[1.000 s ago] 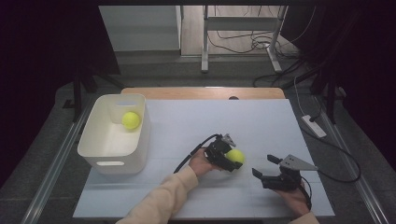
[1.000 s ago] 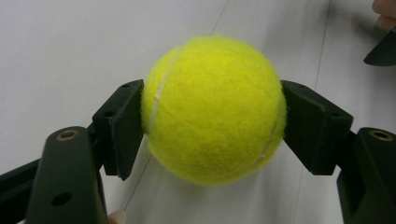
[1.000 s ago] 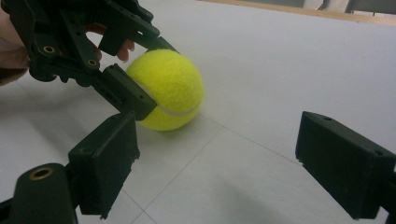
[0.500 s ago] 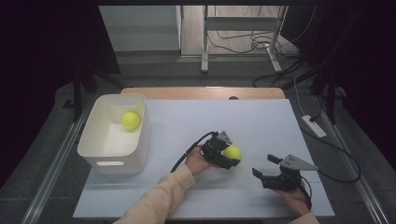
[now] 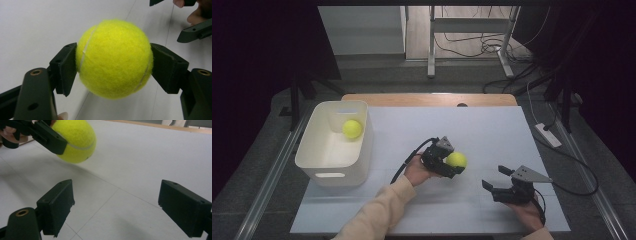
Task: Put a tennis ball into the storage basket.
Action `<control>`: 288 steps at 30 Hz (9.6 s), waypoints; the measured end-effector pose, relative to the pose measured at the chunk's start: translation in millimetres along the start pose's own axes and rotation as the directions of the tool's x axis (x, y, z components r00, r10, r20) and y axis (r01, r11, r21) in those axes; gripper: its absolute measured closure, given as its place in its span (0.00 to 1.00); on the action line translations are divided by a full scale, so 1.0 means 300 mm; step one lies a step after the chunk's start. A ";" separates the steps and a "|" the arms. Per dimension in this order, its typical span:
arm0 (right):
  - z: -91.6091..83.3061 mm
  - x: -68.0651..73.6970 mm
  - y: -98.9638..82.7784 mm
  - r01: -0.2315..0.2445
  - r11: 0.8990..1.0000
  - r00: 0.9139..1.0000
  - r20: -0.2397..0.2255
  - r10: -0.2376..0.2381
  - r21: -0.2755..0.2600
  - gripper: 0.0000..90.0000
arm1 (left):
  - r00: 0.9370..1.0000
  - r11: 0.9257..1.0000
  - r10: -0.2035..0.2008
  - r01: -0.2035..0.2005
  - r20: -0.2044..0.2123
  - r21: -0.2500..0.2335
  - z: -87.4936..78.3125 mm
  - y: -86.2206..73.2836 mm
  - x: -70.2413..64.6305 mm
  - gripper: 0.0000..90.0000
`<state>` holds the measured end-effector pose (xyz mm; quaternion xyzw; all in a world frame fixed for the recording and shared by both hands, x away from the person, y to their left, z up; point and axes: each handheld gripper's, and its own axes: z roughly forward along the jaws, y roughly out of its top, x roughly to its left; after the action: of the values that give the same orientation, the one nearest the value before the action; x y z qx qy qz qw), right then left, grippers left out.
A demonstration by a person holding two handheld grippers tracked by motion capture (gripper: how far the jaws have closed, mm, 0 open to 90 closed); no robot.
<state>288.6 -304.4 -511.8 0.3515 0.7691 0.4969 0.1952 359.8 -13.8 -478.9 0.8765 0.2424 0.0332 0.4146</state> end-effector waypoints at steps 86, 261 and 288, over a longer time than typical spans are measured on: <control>0.011 0.005 0.001 -0.003 1.000 1.000 0.005 0.003 0.007 0.14 | 0.947 0.939 -0.168 0.069 -0.273 -0.338 -0.640 -0.022 0.173 0.31; 0.007 0.018 0.011 0.006 1.000 1.000 0.000 -0.006 -0.007 0.14 | 0.966 0.900 -0.173 0.076 -0.191 -0.429 -0.759 -0.371 -0.002 0.09; 0.007 0.020 0.010 0.009 1.000 1.000 -0.002 -0.009 -0.007 0.14 | 0.994 0.938 -0.058 0.020 -0.098 -0.346 -0.611 -0.449 -0.115 0.08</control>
<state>287.1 -297.9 -509.7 0.3471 0.7689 0.4992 0.1979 228.5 173.3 -454.1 0.7826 0.2720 0.1134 0.5484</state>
